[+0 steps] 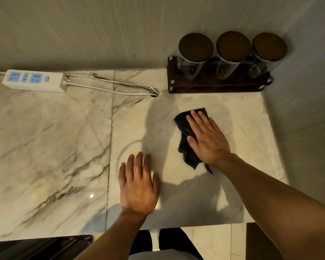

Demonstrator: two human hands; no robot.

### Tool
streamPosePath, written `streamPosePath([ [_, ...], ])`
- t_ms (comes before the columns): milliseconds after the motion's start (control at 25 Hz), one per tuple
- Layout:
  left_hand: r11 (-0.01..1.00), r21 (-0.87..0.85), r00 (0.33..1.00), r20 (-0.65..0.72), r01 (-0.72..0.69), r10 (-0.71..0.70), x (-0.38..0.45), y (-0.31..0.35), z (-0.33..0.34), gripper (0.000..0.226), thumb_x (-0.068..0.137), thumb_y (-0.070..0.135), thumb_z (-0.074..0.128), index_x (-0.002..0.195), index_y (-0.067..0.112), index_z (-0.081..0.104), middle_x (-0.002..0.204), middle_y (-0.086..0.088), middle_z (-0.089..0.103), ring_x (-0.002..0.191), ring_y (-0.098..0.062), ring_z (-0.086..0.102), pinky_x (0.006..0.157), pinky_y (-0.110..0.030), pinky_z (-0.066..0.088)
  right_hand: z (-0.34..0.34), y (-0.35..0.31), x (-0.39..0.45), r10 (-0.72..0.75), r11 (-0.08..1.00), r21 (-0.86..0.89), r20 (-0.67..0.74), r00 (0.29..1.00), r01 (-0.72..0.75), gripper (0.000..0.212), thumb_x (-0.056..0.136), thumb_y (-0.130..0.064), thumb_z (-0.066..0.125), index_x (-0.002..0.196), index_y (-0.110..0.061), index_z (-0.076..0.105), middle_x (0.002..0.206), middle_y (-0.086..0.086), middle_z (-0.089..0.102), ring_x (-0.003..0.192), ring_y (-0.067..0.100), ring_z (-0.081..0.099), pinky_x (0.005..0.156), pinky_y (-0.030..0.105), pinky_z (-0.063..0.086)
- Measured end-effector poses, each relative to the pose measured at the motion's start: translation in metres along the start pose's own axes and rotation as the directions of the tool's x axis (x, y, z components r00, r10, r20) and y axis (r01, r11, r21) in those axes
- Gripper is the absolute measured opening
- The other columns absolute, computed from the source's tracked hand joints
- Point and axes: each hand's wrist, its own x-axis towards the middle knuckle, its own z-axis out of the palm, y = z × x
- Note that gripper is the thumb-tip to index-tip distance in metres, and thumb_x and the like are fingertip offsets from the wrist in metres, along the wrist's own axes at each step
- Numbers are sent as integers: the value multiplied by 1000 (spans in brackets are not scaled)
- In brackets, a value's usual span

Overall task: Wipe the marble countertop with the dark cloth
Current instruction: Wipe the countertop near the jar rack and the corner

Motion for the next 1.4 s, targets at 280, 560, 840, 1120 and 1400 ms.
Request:
streamPosePath([
  [280, 1000, 13, 1000, -3, 5, -5, 0, 1, -2, 61, 90, 42, 38, 143, 12, 37, 148, -15, 39, 139, -35, 29, 112, -54, 21, -2, 1, 29, 186, 982, 26, -4, 983, -186, 70, 94, -56, 20, 151, -21, 3, 161, 2, 1, 146, 18, -5, 119, 41, 3],
  [560, 1000, 20, 1000, -19, 8, -8, 0, 2, -2, 60, 88, 41, 40, 141, 12, 40, 146, -14, 43, 137, -33, 31, 110, -52, 22, -3, -5, 50, 422, 905, 84, -42, 906, -417, 79, 90, -65, 20, 152, -20, 2, 161, 3, 2, 146, 21, -5, 118, 42, 1],
  [840, 999, 30, 1000, -15, 15, -15, 0, 2, 1, 60, 89, 42, 36, 143, 14, 37, 147, -12, 41, 138, -33, 30, 112, -51, 19, 0, -18, 49, 666, 731, 253, -62, 743, -634, 66, 97, -48, 18, 152, -15, 1, 161, 8, -1, 146, 24, -6, 118, 44, 0],
  [1120, 1000, 15, 1000, -23, 16, -16, 0, 1, 2, 60, 90, 43, 36, 142, 13, 36, 147, -13, 41, 138, -34, 29, 113, -52, 17, 6, -32, 24, 760, 626, 324, -48, 648, -709, 65, 99, -45, 18, 151, -13, -2, 161, 9, -5, 146, 24, -8, 117, 44, -3],
  [1400, 998, -53, 996, -90, -19, 14, -1, -1, 1, 60, 89, 41, 37, 140, 10, 39, 145, -15, 41, 136, -36, 28, 113, -53, 19, 16, -47, -15, 794, 588, 310, -45, 606, -747, 65, 99, -44, 18, 151, -13, -2, 161, 8, -4, 146, 22, -8, 117, 43, -3],
])
